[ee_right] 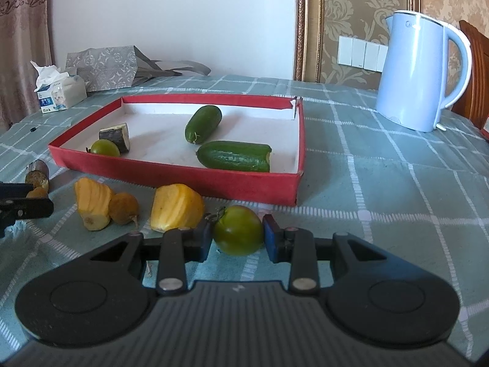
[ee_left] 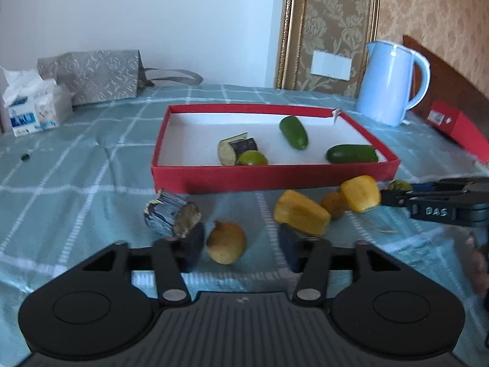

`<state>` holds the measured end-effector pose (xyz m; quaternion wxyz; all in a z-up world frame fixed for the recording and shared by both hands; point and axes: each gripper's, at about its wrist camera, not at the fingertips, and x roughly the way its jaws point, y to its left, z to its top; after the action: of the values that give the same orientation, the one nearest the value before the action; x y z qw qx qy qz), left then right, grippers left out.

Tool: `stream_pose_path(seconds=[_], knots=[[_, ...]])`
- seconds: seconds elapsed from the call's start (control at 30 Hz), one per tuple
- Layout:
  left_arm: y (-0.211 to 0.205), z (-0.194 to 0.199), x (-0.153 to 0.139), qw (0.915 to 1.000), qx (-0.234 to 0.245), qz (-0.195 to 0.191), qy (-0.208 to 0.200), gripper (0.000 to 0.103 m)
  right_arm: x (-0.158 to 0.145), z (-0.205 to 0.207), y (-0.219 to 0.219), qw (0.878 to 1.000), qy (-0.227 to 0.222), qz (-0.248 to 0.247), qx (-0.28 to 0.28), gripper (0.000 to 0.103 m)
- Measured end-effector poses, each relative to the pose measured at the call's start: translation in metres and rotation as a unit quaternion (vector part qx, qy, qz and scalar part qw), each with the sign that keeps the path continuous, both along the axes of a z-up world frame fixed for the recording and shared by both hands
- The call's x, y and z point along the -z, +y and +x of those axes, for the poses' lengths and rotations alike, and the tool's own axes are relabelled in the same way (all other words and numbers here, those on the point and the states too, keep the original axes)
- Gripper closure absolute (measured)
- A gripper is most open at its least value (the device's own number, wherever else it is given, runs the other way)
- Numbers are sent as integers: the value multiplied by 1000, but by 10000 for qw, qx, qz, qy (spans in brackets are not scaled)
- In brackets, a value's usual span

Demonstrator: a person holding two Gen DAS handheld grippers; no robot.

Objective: Organize fruits
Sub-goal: 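Carry the tan fruit over the tray and open the left gripper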

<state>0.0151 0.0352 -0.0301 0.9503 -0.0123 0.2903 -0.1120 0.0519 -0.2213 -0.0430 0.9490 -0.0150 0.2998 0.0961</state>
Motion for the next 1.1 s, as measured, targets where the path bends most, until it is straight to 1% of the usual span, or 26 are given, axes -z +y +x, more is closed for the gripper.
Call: stream_pose_path(seconds=[0.13, 0.17, 0.2, 0.27, 0.3, 0.33, 0.47, 0.53, 0.6, 0.7, 0.8, 0.9, 1.1], knots=[[-3, 2, 2, 9998, -80, 141, -85, 45, 0, 0, 0, 10000, -5, -16, -18, 71], [-4, 2, 3, 9998, -60, 155, -69, 49, 0, 0, 0, 10000, -4, -12, -20, 71], [-5, 2, 4, 9998, -37, 161, -55, 59, 0, 0, 0, 10000, 4, -10, -21, 71], [-7, 5, 7, 9997, 22, 242, 82, 71, 0, 1, -1, 10000, 16, 4, -19, 71], [-8, 4, 8, 9996, -1, 273, 31, 75, 0, 1, -1, 10000, 13, 6, -16, 71], [-8, 4, 9, 9995, -18, 302, 7, 76, 0, 1, 0, 10000, 13, 6, -14, 71], [-9, 3, 9, 9996, 7, 294, -27, 76, 0, 1, -1, 10000, 15, 11, -7, 71], [-8, 1, 8, 9996, -53, 263, -118, 76, 0, 0, -1, 10000, 15, 13, 0, 71], [-8, -1, 4, 9992, -70, 331, -232, 76, 1, 0, -1, 10000, 12, 3, -1, 71], [-8, 2, -3, 9989, -65, 385, -254, 76, 1, 0, 1, 10000, 15, -53, -9, 70], [-5, 11, -14, 9990, -82, 348, -266, 76, 1, 0, 3, 9999, 13, -104, -11, 70], [-3, 22, -27, 9984, -136, 391, -386, 76, 1, 0, 3, 9999, 24, -110, -15, 70], [7, 65, -51, 9980, -277, 298, -481, 76, 1, 1, 4, 9999, 51, -111, -20, 69]])
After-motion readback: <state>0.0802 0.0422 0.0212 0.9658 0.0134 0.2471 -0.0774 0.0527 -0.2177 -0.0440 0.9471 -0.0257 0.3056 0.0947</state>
